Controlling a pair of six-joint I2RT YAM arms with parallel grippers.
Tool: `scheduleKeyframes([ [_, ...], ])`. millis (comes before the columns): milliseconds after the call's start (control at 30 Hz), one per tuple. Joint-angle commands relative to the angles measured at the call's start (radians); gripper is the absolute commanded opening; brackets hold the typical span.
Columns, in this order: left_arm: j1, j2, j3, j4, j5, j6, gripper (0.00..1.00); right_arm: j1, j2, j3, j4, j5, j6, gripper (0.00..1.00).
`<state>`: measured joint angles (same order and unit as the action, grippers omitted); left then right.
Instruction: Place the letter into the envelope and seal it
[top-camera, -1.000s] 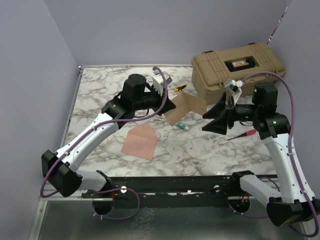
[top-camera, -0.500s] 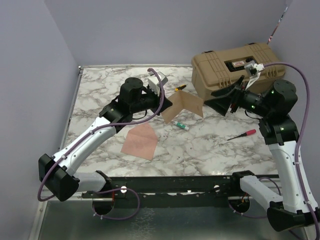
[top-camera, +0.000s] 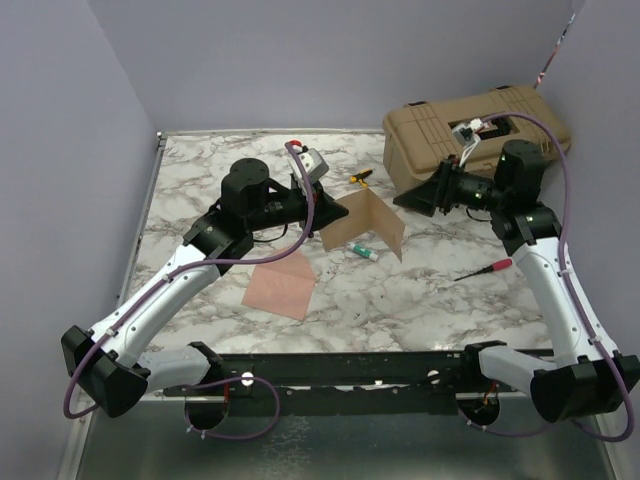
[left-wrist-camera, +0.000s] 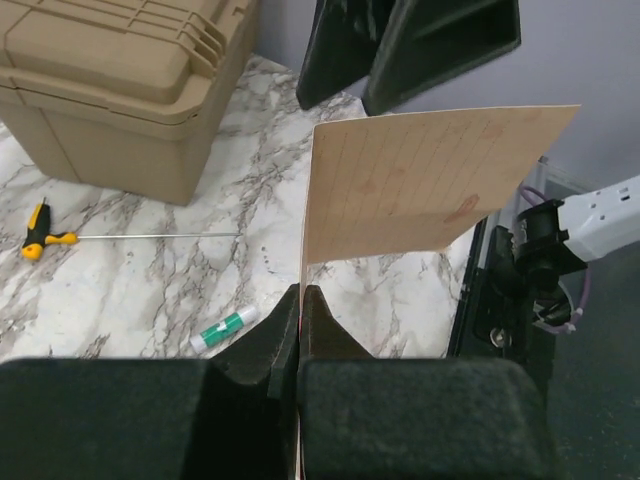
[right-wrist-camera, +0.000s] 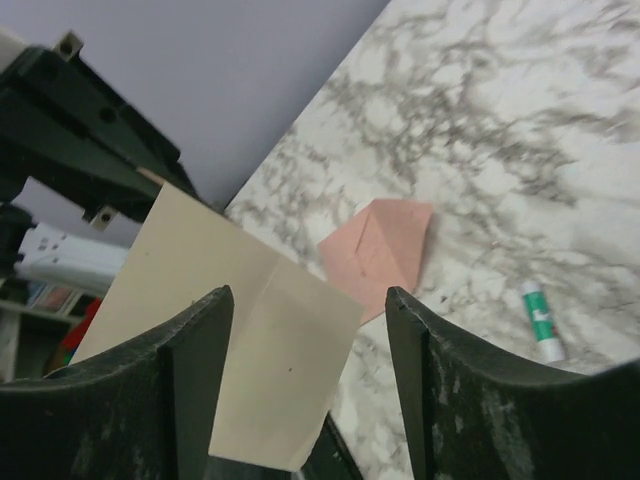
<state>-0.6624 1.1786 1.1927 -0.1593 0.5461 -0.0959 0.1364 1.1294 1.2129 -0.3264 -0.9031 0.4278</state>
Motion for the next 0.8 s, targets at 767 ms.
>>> scheduleKeyframes([
  [767, -0.001, -0.009, 0.012, 0.118, 0.309, -0.118, 0.0, 0.246, -0.013, -0.097, 0.206, -0.29, -0.092, 0.46],
])
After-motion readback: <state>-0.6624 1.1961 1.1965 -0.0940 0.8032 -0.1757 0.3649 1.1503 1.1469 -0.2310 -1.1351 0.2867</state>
